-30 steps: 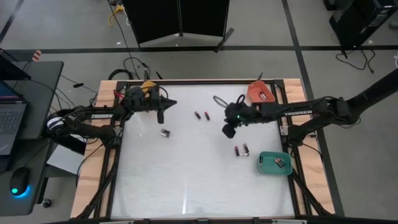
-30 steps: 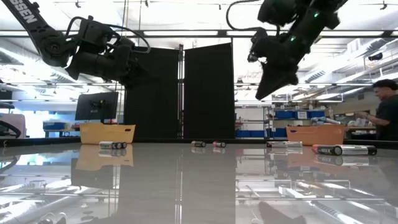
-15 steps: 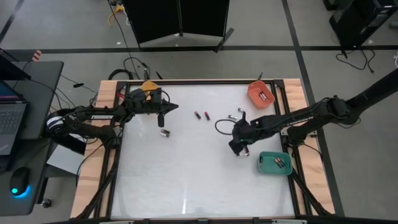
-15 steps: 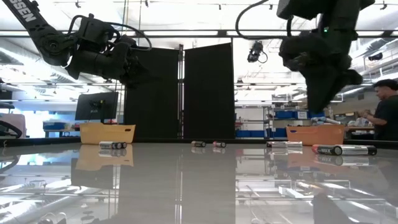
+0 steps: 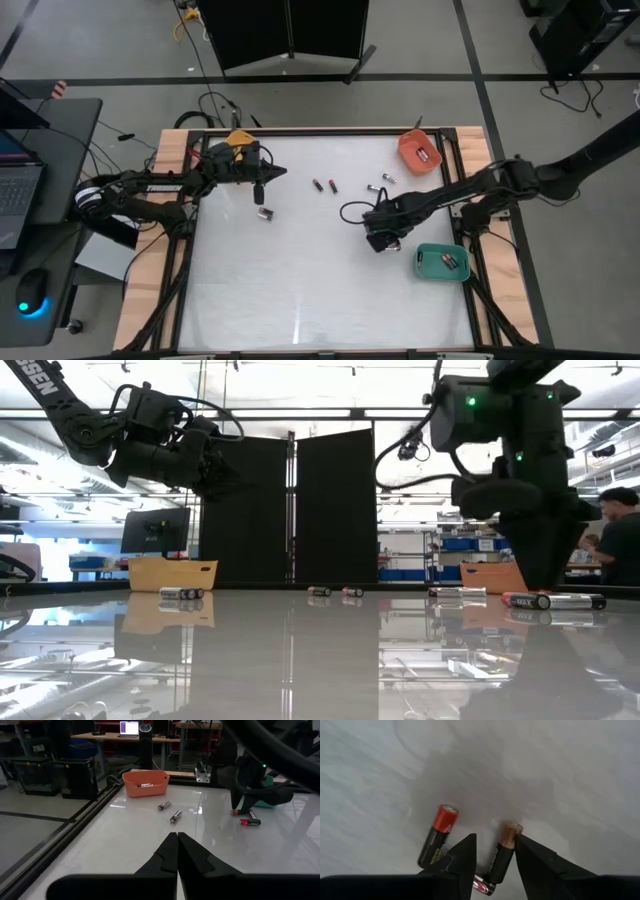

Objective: Sort batteries
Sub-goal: Put the brown battery into the green bin

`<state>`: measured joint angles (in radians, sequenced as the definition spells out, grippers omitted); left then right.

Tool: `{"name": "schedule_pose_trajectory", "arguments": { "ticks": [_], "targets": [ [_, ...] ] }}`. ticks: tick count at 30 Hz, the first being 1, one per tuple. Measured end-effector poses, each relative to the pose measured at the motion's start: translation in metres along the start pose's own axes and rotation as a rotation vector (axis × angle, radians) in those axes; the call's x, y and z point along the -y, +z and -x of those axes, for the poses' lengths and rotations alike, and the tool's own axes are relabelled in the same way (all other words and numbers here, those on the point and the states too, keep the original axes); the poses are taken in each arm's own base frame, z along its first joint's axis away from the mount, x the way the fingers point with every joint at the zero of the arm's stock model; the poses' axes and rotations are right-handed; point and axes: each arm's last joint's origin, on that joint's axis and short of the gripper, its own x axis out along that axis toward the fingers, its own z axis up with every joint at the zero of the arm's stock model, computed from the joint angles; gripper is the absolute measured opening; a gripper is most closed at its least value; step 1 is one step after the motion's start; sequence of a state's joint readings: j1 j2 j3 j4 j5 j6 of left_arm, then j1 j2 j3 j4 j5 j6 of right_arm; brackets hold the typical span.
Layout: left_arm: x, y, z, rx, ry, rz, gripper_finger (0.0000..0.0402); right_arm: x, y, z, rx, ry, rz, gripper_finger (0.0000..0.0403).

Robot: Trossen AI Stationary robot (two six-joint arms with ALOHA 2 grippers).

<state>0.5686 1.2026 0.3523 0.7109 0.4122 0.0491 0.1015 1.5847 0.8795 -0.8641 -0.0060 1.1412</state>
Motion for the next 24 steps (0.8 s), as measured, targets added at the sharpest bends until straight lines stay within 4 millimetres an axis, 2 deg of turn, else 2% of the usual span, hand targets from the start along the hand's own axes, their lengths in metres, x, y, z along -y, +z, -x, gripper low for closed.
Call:
{"name": "schedule_pose_trajectory", "arguments": {
  "ticks": [15, 24],
  "targets": [
    [-0.001, -0.001, 0.000, -0.014, 0.034, -0.024, 0.0010, 0.003, 0.007, -0.001, -0.033, 0.024, -0.022, 0.0143],
    [-0.001, -0.003, 0.000, -0.028, 0.048, -0.017, 0.0010, 0.016, 0.000, -0.019, -0.047, -0.003, -0.051, 0.0124]
  ]
}}
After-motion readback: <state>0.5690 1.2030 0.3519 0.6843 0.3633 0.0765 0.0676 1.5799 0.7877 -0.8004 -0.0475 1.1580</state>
